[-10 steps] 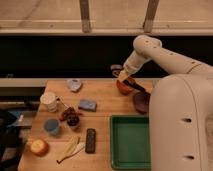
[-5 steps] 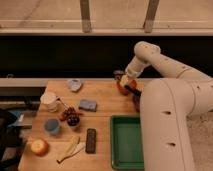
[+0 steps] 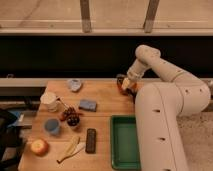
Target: Place brush in red bowl
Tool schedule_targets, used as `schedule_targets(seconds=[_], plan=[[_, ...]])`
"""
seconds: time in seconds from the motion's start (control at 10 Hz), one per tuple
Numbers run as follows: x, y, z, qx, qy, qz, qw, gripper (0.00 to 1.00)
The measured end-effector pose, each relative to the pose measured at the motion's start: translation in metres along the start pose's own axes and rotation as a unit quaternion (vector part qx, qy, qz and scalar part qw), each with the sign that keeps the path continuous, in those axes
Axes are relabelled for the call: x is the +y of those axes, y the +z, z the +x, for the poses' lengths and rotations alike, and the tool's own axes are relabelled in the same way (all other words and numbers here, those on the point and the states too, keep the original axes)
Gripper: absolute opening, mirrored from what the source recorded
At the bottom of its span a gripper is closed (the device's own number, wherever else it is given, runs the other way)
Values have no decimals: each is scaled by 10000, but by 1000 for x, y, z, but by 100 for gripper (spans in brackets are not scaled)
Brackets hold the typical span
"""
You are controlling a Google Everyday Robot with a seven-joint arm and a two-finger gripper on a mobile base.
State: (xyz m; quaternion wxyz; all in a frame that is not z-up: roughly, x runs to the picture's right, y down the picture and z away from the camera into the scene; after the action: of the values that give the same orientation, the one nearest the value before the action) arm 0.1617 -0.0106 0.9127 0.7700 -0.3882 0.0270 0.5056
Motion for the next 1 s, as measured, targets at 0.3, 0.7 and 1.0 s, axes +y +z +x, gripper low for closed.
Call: schedule_targets(seconds=[0.3,0.7,1.0], plan=[[-10,8,8,89,263,-152,9995,24],[-20,-1,8,10,436,-168,9989,67],[-22,-14,9,-107,486,-121,9987,80]])
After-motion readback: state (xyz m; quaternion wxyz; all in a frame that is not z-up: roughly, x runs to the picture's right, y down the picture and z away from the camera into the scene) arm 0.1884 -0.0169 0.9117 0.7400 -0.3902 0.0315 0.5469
